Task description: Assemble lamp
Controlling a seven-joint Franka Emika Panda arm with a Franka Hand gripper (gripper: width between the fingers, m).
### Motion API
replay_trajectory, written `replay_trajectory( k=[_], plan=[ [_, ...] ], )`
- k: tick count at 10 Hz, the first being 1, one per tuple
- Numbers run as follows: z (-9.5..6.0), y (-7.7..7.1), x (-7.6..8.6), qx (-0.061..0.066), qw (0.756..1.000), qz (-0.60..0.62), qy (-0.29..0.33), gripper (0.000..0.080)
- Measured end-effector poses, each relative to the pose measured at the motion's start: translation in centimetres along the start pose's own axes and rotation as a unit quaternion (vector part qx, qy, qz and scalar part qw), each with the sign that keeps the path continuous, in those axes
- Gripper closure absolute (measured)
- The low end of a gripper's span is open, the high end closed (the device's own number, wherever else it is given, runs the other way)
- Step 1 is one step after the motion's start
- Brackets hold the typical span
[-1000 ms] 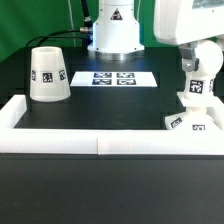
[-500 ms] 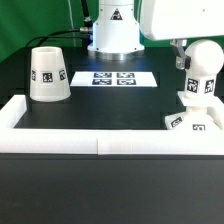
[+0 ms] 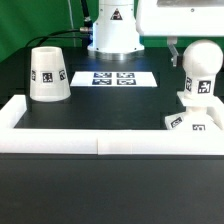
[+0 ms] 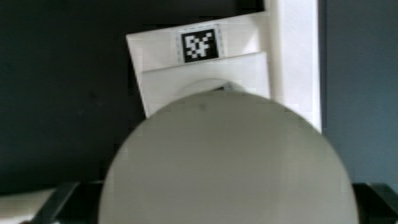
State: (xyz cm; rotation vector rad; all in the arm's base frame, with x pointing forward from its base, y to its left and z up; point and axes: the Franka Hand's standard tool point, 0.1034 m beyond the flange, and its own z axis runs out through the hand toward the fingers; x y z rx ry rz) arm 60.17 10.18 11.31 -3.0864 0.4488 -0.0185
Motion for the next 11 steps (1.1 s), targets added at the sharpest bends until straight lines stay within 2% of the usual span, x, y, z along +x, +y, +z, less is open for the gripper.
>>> replay_trajectory(
  k=[3, 5, 9, 10, 11],
  plan=[
    [0.01, 0.10, -0.03, 0.002, 0.992, 0.126, -0.004, 0.0220],
    [-0.05, 0.46, 0.10, -0.001, 0.976, 0.216, -0.002, 0.0220],
    [-0.12, 0.84, 0.28, -0.003, 0.954, 0.300, -0.002, 0.0220],
    [-0.06, 0.68, 0.20, 0.001, 0.953, 0.303, -0.005, 0.0220],
    [-0.10, 0.65, 0.15, 0.000, 0.958, 0.288, -0.005, 0.0123]
  ],
)
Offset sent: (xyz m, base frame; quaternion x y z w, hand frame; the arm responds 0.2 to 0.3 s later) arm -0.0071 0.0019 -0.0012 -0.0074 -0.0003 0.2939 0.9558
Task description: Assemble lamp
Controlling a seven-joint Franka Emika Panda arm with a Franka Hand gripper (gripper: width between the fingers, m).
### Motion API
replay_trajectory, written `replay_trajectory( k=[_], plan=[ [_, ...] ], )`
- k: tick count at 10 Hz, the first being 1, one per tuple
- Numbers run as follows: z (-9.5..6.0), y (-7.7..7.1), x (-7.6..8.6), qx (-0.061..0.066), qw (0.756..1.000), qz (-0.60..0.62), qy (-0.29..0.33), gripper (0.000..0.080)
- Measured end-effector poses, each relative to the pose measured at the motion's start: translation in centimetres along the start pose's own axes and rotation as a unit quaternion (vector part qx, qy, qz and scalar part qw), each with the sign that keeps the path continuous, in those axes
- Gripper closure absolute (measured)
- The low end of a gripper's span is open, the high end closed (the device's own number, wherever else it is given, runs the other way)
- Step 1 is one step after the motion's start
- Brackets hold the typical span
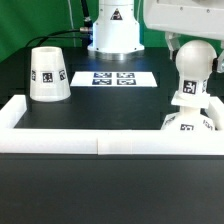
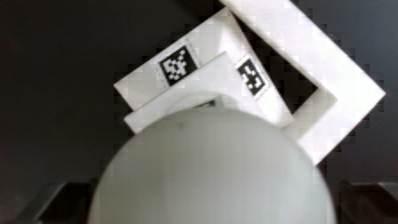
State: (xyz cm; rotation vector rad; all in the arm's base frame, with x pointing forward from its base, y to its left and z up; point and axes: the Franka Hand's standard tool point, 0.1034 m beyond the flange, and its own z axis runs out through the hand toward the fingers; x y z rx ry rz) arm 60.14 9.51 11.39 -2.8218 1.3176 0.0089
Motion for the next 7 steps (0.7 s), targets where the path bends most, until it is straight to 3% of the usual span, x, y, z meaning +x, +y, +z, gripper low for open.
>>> replay_trajectory(
  k=[5, 7],
  plan=[
    [-0.9, 0.9, -0.9, -0.005, 0.988, -0.156, -0.005, 0.0100],
    [-0.8, 1.1, -1.5, -0.012, 0.977, -0.213, -0.014, 0.0100]
  ],
)
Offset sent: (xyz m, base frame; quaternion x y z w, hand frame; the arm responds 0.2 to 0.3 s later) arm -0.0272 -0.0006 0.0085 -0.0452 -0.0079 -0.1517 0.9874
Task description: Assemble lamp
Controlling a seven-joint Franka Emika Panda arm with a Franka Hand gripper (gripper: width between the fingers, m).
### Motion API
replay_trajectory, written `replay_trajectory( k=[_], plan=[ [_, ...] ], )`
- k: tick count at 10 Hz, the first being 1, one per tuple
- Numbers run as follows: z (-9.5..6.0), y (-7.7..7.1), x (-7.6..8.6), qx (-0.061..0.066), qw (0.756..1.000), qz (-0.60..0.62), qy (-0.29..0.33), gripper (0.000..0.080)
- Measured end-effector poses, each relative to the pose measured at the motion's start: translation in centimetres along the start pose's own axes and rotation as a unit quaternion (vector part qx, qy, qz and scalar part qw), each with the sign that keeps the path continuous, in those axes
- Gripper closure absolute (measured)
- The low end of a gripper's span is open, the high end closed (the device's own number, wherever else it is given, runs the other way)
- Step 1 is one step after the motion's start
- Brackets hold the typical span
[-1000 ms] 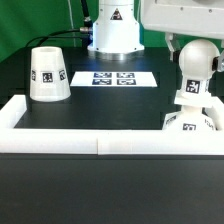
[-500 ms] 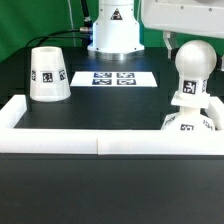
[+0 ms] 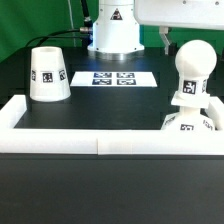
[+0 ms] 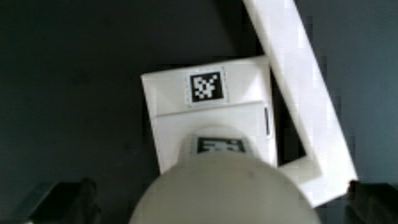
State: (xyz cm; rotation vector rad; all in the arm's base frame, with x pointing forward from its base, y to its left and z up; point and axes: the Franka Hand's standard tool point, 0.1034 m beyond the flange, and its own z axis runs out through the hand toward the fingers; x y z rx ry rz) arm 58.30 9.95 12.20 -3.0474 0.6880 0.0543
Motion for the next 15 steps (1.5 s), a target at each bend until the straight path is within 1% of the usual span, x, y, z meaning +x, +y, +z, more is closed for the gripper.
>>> replay_trajectory(
  k=[1, 6, 7, 9, 10, 11, 12, 13, 14, 15],
  plan=[
    [0.1, 0.2, -0.3, -0.004, 0.999, -0.031, -0.008, 0.0100],
    [0.3, 0.2, -0.5, -0.004, 0.999, -0.036, -0.008, 0.0100],
    [0.5, 0.6, -1.5, -0.004, 0.998, -0.054, -0.008, 0.0100],
    [0.8, 2.5, -3.8, -0.003, 0.997, -0.081, -0.004, 0.0100],
    [1.0, 3.3, -4.3, -0.002, 0.996, -0.089, 0.000, 0.0100],
    [1.3, 4.2, -4.3, -0.003, 0.996, -0.094, 0.002, 0.0100],
    [1.6, 5.3, -3.9, -0.003, 0.995, -0.094, 0.011, 0.0100],
    [2.2, 7.3, -3.4, -0.007, 0.995, -0.096, 0.013, 0.0100],
    [2.3, 9.6, -2.5, -0.013, 0.995, -0.101, 0.012, 0.0100],
    [2.3, 10.9, -1.8, -0.014, 0.995, -0.102, 0.013, 0.0100]
  ],
)
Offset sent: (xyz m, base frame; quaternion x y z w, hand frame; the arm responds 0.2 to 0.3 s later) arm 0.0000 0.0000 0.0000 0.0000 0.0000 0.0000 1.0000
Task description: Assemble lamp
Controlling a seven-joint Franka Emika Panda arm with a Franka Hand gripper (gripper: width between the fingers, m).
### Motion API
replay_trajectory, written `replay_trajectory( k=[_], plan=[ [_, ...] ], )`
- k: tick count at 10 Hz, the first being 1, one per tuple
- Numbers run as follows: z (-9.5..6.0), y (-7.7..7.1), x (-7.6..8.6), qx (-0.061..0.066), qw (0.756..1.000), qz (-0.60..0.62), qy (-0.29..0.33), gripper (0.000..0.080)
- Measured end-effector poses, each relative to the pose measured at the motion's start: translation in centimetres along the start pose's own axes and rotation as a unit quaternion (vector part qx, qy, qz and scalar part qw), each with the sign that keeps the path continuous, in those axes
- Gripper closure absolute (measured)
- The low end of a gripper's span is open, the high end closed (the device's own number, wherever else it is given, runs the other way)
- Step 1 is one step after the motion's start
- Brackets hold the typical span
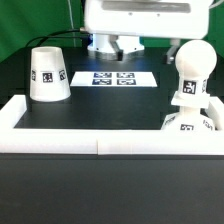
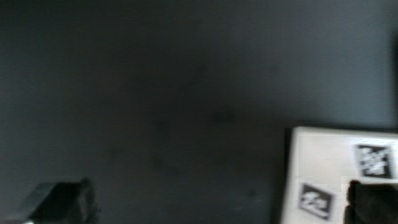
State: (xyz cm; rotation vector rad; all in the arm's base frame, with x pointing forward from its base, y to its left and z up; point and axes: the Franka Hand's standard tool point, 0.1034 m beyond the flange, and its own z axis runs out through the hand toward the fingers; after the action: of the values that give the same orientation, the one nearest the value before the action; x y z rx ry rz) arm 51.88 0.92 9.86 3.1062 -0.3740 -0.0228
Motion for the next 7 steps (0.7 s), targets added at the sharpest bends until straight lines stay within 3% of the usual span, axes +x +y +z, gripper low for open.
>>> replay_trajectory(
  k=[1, 7],
  plan=[
    [0.11, 0.94, 0.19, 0.001, 1.000, -0.004, -0.001, 0.0100],
    [0.23, 0.69, 0.05, 0.000, 1.000, -0.010, -0.002, 0.0100]
  ],
)
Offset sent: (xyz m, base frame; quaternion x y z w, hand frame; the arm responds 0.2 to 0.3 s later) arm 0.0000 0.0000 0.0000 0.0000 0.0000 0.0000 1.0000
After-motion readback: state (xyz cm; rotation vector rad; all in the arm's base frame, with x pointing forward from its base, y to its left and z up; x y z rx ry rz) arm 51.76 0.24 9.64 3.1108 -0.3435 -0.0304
